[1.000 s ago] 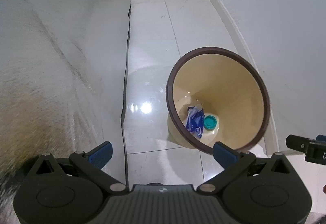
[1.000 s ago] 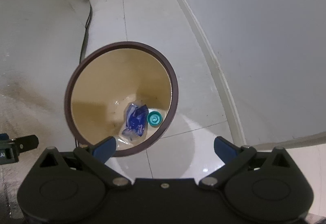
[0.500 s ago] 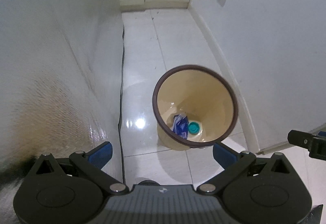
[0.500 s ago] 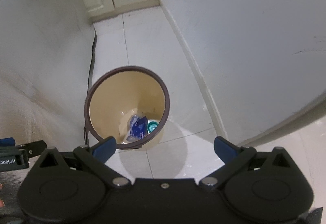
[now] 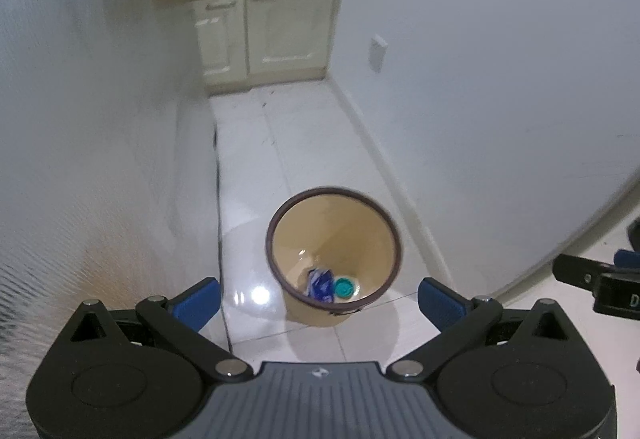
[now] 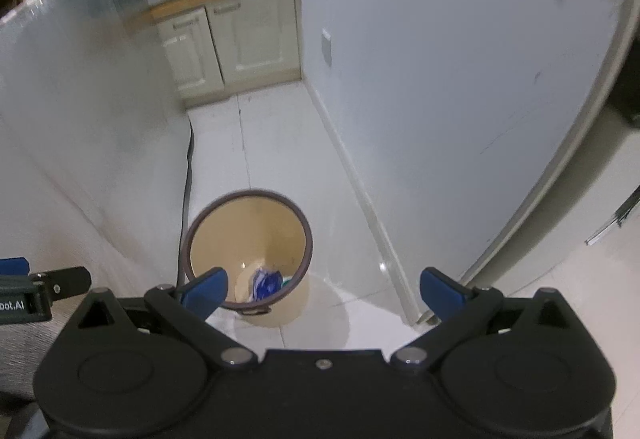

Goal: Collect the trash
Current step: 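Withdraw both tools from the wastebasket back toward the table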

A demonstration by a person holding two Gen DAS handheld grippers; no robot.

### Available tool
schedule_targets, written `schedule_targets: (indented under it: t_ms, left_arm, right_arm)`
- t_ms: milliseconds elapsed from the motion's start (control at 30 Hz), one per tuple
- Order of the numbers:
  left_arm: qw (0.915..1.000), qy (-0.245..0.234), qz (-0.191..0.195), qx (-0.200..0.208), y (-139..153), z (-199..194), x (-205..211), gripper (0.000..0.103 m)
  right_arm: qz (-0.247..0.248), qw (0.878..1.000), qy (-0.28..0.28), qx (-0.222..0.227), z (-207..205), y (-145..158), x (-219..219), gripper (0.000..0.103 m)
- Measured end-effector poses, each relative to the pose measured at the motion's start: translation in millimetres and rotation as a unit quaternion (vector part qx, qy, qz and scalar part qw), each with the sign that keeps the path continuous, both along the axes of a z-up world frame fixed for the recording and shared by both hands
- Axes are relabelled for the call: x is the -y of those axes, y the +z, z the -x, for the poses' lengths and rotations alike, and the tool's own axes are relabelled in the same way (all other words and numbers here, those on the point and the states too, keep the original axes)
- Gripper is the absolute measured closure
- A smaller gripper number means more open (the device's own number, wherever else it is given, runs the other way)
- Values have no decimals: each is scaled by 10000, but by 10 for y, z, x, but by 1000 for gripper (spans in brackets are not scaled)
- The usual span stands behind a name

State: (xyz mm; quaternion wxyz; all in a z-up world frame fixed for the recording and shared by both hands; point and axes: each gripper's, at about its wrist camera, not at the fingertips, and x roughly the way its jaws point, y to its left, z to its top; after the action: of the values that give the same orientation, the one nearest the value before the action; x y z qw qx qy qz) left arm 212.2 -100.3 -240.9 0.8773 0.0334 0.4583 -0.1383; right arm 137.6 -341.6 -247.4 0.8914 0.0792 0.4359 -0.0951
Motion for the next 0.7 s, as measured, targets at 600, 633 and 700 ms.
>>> schedule_targets:
  t_ms: [600, 633, 700]
  left_arm:
    - [9912, -263, 337, 1256, 1230, 794, -32, 0]
    - [9901, -255, 336, 1341, 1306, 833, -64, 0]
    - [9880, -213, 349, 1489, 1439, 880, -129, 0]
  right_arm:
    - [377, 9911, -3, 1279, 770, 1214, -30, 0]
    - [376, 9903, 0, 1334, 788, 1252, -60, 0]
    - [372, 9887, 28, 1453, 810, 1341, -101, 0]
